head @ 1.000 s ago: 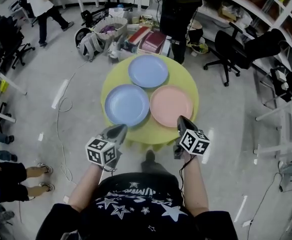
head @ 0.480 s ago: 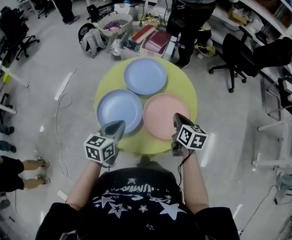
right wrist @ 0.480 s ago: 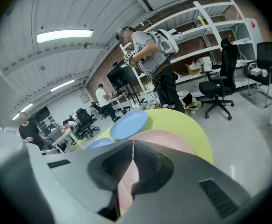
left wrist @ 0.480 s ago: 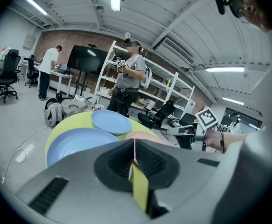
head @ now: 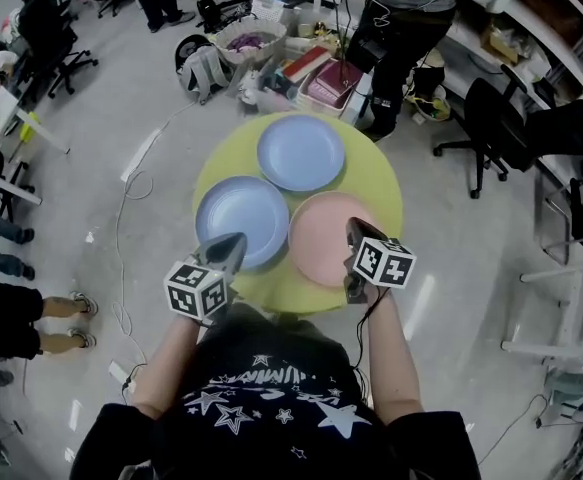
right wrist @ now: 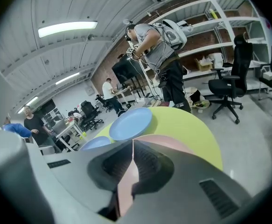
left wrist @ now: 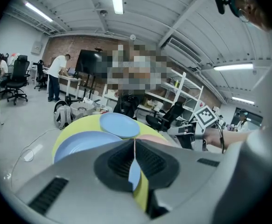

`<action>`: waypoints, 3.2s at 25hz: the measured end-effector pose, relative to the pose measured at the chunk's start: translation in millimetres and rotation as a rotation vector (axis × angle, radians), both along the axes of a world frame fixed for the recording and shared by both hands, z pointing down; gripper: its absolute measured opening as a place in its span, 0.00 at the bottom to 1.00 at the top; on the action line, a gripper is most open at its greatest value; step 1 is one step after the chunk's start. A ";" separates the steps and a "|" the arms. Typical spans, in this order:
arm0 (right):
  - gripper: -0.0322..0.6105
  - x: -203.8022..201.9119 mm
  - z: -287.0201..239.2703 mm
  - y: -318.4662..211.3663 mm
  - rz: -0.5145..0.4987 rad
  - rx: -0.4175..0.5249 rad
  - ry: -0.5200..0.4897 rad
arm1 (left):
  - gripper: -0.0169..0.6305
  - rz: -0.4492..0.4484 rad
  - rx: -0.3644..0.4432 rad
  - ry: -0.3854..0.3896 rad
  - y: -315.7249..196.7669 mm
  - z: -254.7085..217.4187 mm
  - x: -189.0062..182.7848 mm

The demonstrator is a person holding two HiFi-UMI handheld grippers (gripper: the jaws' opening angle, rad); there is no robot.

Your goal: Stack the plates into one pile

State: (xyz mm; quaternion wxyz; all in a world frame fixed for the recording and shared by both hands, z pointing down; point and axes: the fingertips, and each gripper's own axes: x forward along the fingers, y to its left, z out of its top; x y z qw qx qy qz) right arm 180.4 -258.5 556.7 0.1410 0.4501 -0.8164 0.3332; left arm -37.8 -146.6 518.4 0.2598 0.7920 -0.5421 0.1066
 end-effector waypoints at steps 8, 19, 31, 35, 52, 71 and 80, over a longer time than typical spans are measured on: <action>0.08 -19.8 -3.5 -21.1 0.002 -0.037 0.015 | 0.06 -0.024 -0.008 -0.012 -0.4 -0.7 -20.0; 0.08 -31.7 12.1 -58.6 0.049 -0.120 0.050 | 0.06 0.011 -0.043 0.016 -46.9 10.6 -45.2; 0.26 -37.4 30.0 -122.4 0.110 -0.197 0.035 | 0.06 0.040 -0.080 0.039 -94.3 20.7 -65.7; 0.28 -41.5 40.8 -135.4 0.101 -0.257 0.031 | 0.06 0.044 -0.092 0.041 -100.6 24.1 -69.2; 0.30 -40.4 88.1 -171.4 0.160 -0.426 0.046 | 0.06 0.037 -0.133 0.062 -109.0 39.5 -75.1; 0.12 -43.1 111.0 -184.1 0.093 -0.487 0.185 | 0.06 0.024 -0.153 0.068 -102.7 47.1 -81.0; 0.09 -47.0 96.2 -183.7 0.122 -0.449 0.071 | 0.06 0.029 -0.152 0.060 -100.2 47.1 -81.7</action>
